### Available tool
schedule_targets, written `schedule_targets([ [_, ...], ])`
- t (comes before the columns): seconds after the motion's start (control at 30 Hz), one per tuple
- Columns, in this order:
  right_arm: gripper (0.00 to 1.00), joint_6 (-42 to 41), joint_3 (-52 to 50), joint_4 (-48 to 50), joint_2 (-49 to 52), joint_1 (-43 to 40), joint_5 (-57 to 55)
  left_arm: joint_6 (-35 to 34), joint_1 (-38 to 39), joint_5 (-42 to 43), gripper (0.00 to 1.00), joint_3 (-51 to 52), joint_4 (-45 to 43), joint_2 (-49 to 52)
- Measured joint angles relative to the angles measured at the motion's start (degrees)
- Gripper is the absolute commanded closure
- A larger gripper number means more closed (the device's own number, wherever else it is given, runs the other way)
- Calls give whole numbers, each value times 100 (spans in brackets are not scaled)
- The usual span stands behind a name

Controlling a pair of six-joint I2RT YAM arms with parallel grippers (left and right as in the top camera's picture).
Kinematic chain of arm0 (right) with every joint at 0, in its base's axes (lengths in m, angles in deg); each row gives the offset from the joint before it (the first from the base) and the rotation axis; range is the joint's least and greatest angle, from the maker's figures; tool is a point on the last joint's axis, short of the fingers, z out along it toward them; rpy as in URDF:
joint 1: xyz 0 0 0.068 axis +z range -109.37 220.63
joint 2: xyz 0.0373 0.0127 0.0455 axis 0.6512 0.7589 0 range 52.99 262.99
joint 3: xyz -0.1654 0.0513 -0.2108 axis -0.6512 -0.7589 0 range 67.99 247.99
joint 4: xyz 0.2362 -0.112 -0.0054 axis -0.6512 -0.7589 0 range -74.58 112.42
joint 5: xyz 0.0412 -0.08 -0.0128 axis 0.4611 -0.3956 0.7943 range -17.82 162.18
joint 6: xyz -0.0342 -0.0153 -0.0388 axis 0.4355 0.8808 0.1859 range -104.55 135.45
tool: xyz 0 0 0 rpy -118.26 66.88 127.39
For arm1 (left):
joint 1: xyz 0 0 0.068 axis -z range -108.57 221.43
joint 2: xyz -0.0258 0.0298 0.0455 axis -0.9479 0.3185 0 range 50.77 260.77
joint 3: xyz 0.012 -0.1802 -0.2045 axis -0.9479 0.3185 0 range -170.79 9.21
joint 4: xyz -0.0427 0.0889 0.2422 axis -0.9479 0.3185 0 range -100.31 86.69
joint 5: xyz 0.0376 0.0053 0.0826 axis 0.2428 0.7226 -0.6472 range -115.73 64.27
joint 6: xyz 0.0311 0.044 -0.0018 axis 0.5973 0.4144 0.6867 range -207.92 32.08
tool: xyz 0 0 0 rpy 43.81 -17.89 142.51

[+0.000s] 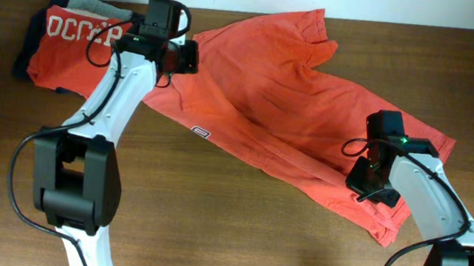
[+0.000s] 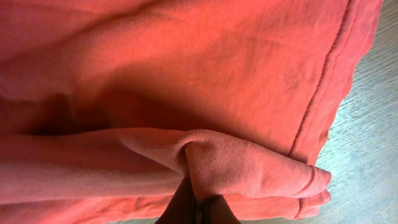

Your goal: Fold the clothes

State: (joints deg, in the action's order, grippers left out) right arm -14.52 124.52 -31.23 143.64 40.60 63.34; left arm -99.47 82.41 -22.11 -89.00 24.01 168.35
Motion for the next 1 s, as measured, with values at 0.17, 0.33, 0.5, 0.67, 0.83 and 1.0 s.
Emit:
schedule_targets([
  [0.17,95,-4,0,42,0,0,-85,20,179,0,99,0,-140,7],
  [0.33,91,-2,0,46,2,0,-175,20,295,0,96,0,-254,79],
  [0.5,48,4,0,92,2,-2,-260,107,304,-2,65,-4,-313,332],
  [0.67,34,7,0,343,2,-7,-452,293,304,-2,43,-20,-581,426],
  [0.83,33,243,103,424,7,-11,-518,424,297,-2,34,-584,-168,426],
  [1.0,35,599,723,-37,7,-11,-457,448,212,0,32,-1469,671,426],
])
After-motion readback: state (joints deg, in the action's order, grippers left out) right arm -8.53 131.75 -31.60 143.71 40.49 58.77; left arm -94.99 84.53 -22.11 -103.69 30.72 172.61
